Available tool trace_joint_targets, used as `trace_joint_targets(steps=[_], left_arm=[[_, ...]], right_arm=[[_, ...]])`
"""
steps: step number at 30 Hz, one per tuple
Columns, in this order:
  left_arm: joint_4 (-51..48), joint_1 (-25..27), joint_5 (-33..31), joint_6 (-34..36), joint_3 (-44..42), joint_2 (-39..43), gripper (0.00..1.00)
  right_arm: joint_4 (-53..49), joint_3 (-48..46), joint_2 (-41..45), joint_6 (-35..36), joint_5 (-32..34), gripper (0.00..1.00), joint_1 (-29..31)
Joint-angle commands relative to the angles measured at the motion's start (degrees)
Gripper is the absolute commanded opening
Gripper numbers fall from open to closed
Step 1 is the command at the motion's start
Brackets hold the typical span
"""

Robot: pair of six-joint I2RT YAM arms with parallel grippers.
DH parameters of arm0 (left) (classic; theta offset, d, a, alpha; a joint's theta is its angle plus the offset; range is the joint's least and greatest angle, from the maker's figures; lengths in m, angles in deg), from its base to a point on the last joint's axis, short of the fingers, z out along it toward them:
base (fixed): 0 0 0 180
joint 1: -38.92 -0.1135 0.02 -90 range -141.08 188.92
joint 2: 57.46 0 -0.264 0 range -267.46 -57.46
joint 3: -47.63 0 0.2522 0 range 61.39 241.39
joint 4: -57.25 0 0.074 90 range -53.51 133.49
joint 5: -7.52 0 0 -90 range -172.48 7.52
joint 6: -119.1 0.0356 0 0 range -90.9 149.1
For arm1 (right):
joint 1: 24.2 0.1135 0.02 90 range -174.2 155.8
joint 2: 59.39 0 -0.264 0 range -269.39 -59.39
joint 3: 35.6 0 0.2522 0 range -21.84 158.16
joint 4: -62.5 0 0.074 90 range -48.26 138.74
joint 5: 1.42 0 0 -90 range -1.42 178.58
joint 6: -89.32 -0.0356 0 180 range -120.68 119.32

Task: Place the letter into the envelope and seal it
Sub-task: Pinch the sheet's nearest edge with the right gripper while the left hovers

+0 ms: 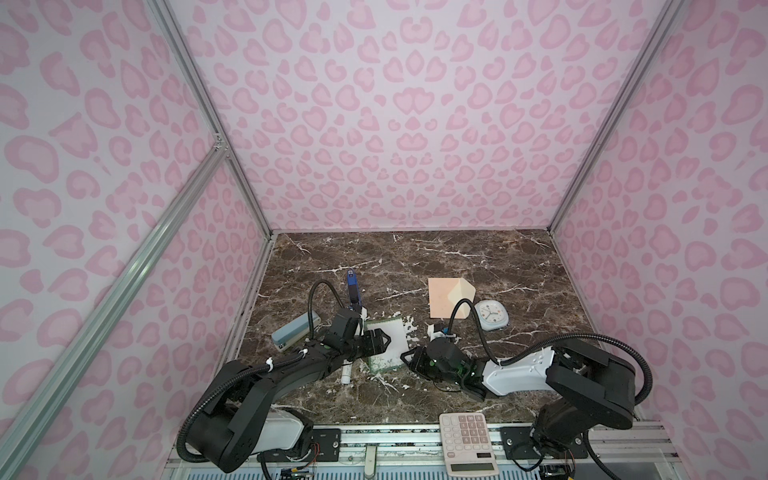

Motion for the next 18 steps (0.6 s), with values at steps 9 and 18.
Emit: trace_joint_targets(steps=[9, 18], left_arm=[[0.3, 0.0, 0.6, 0.1, -0.2, 0.0, 0.81], [-0.8, 0.0, 0.4, 0.3, 0.0, 0.6, 0.82]], right_arm=[[6.0, 0.0, -4.4, -0.8, 0.8, 0.26, -0.7], [9.2, -0.2, -6.7, -1.4, -0.2, 0.12, -1.5]])
